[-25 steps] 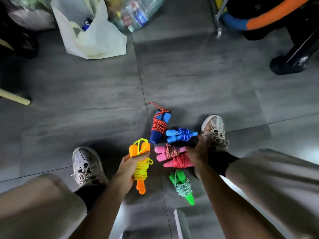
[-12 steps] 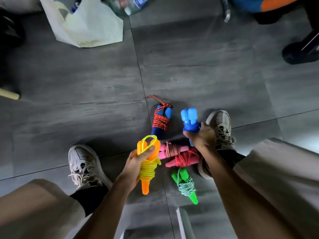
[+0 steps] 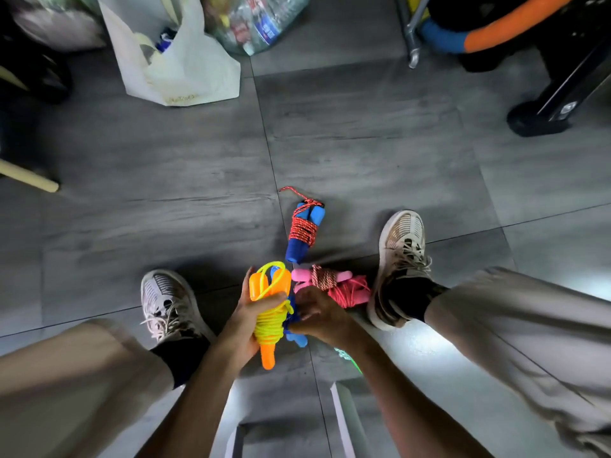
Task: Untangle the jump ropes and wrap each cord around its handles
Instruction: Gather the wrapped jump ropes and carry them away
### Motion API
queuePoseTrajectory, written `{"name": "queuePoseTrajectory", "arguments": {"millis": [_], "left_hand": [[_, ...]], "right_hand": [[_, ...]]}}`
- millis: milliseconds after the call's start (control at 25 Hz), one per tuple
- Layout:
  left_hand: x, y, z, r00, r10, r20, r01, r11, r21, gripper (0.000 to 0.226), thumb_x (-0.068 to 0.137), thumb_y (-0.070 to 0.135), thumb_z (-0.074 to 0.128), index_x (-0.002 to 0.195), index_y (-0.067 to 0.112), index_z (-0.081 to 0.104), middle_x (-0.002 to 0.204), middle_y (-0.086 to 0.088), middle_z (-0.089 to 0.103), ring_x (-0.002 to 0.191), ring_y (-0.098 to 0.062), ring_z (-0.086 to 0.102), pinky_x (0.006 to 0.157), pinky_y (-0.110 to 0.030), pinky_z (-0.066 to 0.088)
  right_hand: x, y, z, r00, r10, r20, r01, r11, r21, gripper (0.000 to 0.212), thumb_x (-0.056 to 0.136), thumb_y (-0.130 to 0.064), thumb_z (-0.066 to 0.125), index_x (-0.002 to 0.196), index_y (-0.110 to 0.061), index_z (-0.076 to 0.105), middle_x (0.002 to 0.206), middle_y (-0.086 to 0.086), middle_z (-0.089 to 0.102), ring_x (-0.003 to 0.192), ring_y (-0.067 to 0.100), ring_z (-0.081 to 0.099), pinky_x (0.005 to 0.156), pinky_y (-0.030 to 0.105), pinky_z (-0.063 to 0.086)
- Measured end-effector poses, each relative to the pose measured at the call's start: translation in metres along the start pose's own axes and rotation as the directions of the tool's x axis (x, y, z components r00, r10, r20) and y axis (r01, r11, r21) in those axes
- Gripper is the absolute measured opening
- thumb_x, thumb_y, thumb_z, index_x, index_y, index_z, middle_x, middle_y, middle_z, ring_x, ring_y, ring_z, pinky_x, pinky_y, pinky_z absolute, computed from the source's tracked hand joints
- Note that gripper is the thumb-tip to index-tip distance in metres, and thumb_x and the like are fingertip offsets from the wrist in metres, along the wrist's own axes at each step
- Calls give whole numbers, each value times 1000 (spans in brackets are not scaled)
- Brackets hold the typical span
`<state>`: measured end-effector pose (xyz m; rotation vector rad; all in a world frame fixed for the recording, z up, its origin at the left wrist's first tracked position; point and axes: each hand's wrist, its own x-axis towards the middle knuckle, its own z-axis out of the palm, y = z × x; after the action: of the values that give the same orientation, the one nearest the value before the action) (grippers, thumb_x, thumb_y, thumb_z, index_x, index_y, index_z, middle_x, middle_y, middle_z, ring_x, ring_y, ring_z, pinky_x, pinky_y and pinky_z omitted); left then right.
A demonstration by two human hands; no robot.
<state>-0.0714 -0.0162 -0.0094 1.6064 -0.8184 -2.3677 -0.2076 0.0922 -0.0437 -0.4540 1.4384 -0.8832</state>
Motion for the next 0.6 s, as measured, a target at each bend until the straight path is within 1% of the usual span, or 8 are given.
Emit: {"name": "queuePoseTrajectory", "arguments": {"millis": [40,80,160,200,280,400,520,600], "left_hand": [[-1,-1,-3,999,-25,43,23,998,50,87,49,26,85,129,19,51,77,-7,63,66,-21,64,54,-33,50],[-2,-3,-3,998,-23,60,16,993,119,76,51,24,86,119,12,53,71,-7,60,56,-16,62,48,-30,48],[-2,-4,2,999,42,-26,-33,958,286,55,61,2,86,106,8,54,72,-8,61,48,-14,62,43,-28,49],[-2,-4,4,994,70,-81,-37,935,354,54,62,-7,83,105,11,55,76,-7,65,51,-13,65,45,-27,51],[0,-7,0,991,77,-111,-28,919,392,61,60,-7,85,107,20,56,83,-7,70,60,-13,69,51,-27,55],[6,-14,-18,997,-8,-76,38,913,406,68,46,17,89,107,30,61,89,-7,73,72,-22,71,58,-33,54],[9,-21,-27,986,-155,63,105,866,488,69,40,30,87,106,28,66,94,-7,73,82,-23,70,71,-41,55],[9,-23,-25,987,-144,74,88,861,501,69,39,32,87,105,28,66,95,-4,74,86,-22,70,78,-43,55]], "right_hand": [[0,6,-2,999,34,19,-35,998,54,39,74,14,69,109,1,57,90,-2,69,79,4,67,75,29,55],[2,12,-7,997,41,-66,-40,999,16,31,75,6,67,106,0,64,88,-6,70,80,4,66,77,33,54],[7,31,-32,921,-20,-389,-95,957,-275,21,74,-13,62,92,-12,72,83,-8,70,80,12,64,77,38,52],[7,41,-47,868,-140,-477,-125,867,-482,23,74,-15,57,93,-15,69,87,-2,69,84,19,63,78,39,51],[16,63,-70,850,-364,-380,-127,559,-819,39,69,-13,49,108,-16,55,107,17,63,100,36,61,86,48,50],[40,77,-77,933,-263,-247,-205,177,-963,55,62,-8,63,116,-14,56,118,20,57,97,44,60,97,65,40],[58,59,-79,968,-83,-236,-232,50,-971,26,61,-21,81,84,-21,68,85,7,65,71,32,57,86,55,47],[54,40,-86,972,10,-234,-234,45,-971,34,60,-38,85,86,-23,69,86,4,66,83,29,59,84,43,50]]}}
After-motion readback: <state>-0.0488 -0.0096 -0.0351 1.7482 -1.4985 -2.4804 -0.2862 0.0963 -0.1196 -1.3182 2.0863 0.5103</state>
